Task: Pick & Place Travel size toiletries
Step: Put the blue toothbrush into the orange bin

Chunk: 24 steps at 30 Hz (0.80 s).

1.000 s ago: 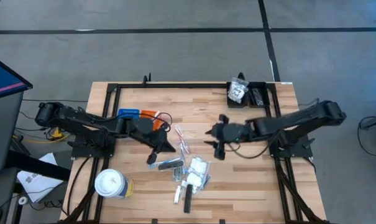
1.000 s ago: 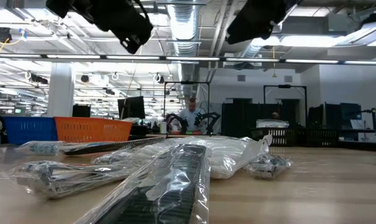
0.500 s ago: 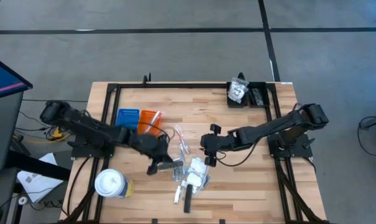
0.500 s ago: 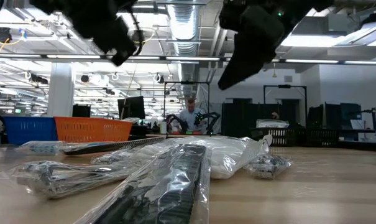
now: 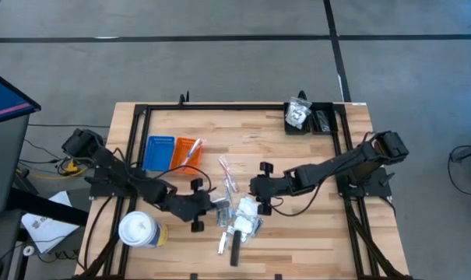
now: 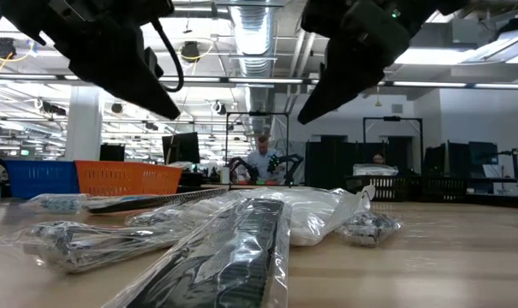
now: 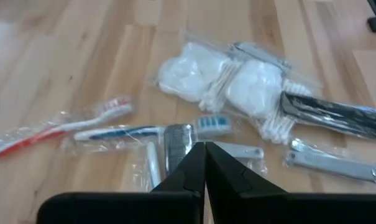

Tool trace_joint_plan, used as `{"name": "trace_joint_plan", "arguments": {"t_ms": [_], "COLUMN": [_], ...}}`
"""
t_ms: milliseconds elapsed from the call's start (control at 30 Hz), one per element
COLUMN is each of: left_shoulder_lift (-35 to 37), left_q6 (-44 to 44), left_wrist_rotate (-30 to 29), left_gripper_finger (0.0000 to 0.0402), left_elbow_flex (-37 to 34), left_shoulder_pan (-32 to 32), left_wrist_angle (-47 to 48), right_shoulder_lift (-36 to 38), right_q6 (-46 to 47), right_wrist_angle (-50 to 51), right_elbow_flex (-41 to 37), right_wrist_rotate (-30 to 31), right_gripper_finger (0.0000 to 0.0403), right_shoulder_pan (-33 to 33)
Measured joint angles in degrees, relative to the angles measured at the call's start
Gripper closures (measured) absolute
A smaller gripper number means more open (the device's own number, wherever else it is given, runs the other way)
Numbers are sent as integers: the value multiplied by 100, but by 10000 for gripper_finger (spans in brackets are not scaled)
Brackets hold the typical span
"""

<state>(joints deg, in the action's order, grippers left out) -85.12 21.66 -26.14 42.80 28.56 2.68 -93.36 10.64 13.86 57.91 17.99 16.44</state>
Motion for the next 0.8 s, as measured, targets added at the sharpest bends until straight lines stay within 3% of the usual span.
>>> {"name": "trace_joint_plan", "arguments": {"t_ms": [167,533,800], "left_shoulder_lift": [-180,-874,-922], "left_q6": [34,154,152], "left_wrist_rotate": [115,263,419], "left_gripper_finger": [384,268,254], "left_elbow_flex": [-28,-28,-26], "left_shoulder_pan": [-38,-415,-580], "left_wrist_angle": [47,38,281], "right_shoulder_lift": [0,0,2], "right_q6": [-27,-18,-55], "right_wrist_angle": [-2,-69,-67], "right_elbow_flex": [0,0,0], "right_wrist_rotate": [-2,0,-1], "right_gripper_finger": [285,285,285], "right_shoulder_pan": [48,46,46]}}
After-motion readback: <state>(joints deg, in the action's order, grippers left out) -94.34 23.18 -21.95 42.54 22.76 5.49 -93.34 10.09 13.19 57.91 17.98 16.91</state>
